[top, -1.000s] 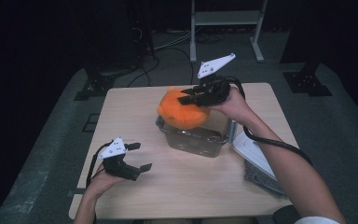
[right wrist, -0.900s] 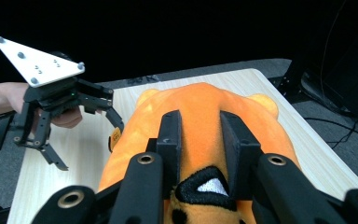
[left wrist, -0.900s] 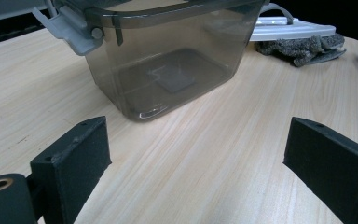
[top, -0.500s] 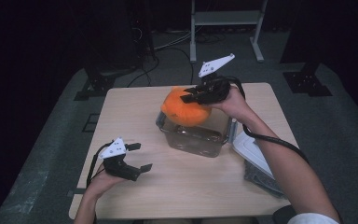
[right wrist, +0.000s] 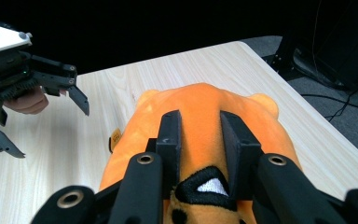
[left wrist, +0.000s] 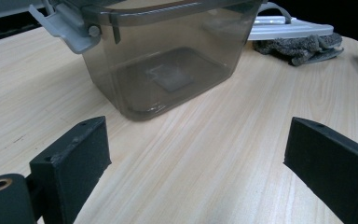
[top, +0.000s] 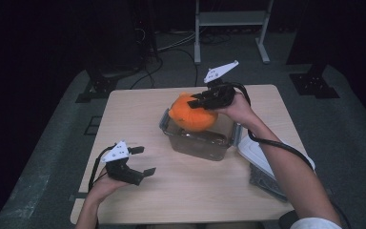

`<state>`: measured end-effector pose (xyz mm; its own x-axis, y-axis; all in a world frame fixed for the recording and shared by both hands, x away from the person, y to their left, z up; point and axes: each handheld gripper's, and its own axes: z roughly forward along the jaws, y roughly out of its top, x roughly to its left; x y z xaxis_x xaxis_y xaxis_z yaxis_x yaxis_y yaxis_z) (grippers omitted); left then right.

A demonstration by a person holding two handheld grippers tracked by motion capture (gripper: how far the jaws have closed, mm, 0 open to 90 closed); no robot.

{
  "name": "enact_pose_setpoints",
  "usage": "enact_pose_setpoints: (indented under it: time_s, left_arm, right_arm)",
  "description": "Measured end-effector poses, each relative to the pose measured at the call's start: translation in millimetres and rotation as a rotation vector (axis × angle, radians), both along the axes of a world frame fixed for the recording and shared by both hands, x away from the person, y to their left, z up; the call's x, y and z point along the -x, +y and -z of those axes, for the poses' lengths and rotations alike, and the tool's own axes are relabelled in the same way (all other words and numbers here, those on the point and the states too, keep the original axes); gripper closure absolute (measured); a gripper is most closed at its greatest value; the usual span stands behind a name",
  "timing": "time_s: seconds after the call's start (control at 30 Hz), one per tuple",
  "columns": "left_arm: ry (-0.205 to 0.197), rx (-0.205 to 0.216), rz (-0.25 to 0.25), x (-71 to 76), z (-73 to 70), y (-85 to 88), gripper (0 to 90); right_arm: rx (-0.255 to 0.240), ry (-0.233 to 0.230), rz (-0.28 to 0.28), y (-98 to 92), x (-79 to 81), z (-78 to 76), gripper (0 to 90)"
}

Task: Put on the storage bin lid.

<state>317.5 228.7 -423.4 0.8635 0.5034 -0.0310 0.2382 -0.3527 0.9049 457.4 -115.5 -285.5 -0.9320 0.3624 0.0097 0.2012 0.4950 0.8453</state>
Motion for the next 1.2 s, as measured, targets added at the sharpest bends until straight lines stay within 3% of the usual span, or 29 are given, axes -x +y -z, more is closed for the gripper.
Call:
enact_pose_setpoints:
  time_s: [0.87,1.2]
  left_arm:
    - [-0.001,0.006,0.003,0.4,-0.5,0.1,5.8]
    - [0.001,0.006,0.003,0.6,-0.4,0.3,5.8]
  right_arm:
    - [0.031,0.081,0.036,-0.6,-15.5,43.6,70.0]
    - [0.068,0.113,0.041,3.7,-19.5,57.0,69.8]
